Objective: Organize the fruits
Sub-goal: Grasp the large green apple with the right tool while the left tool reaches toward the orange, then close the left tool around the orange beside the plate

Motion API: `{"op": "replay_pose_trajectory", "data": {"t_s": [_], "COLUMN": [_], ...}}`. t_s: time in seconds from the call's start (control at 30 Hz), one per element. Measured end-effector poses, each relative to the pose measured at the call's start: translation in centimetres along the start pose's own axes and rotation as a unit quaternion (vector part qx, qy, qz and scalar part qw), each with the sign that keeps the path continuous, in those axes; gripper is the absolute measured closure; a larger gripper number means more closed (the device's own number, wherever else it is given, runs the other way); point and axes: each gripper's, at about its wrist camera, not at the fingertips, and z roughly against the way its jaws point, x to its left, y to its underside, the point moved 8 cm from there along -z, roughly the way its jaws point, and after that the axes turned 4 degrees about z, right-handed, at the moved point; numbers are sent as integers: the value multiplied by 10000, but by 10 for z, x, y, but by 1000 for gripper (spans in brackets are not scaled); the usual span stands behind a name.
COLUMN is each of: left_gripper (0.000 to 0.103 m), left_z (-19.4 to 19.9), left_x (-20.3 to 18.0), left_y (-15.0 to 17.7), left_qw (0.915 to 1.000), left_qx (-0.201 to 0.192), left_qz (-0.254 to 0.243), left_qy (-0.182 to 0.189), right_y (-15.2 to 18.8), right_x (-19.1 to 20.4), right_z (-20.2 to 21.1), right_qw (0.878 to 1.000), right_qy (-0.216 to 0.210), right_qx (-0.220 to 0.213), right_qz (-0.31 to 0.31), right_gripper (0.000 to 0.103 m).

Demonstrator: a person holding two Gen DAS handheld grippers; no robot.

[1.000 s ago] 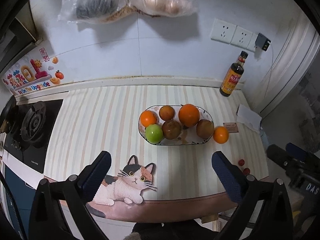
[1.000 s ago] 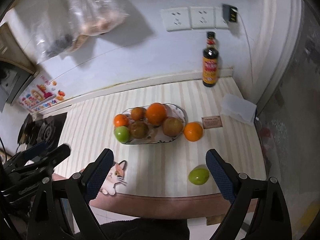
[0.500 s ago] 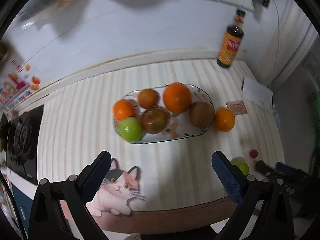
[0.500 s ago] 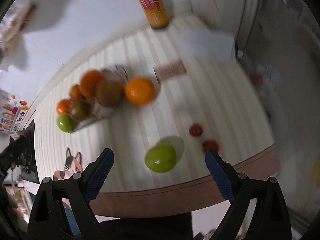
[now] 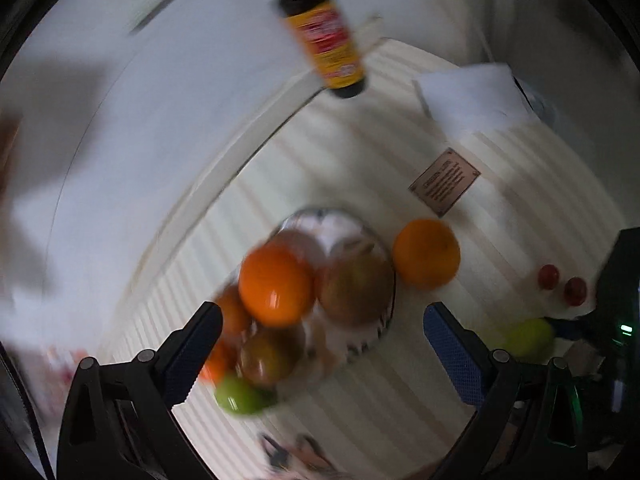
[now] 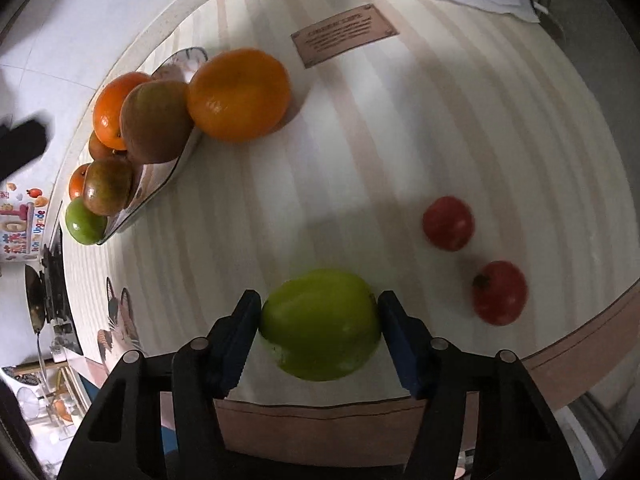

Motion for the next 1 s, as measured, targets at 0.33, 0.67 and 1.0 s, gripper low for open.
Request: {"op": "replay_pose_trajectory", "data": {"t_s": [0.33,0.67,1.0], "left_gripper": [0,0,50], "left_z": [-58,-88,-79], "left_x": [-68,-99,-118], "left_y": [-50,-33,-12], "left_qw": [9688,9422,9381], "left_qx": [814,1508,1679], "left_qz": [-2336,-2925,-2759], "left_qy": [173,626,1250], "right_y": [4,-2,-3], "right_x": [-22,-22,-27], "right_z": [-1,0,6], "right_qw": [9984,9960,9961], "right_qy": [-325,-434,-376], "right_qx": [45,25,60], "right_qz": [-459,-780,-796], "right_gripper": [40,40,40]}}
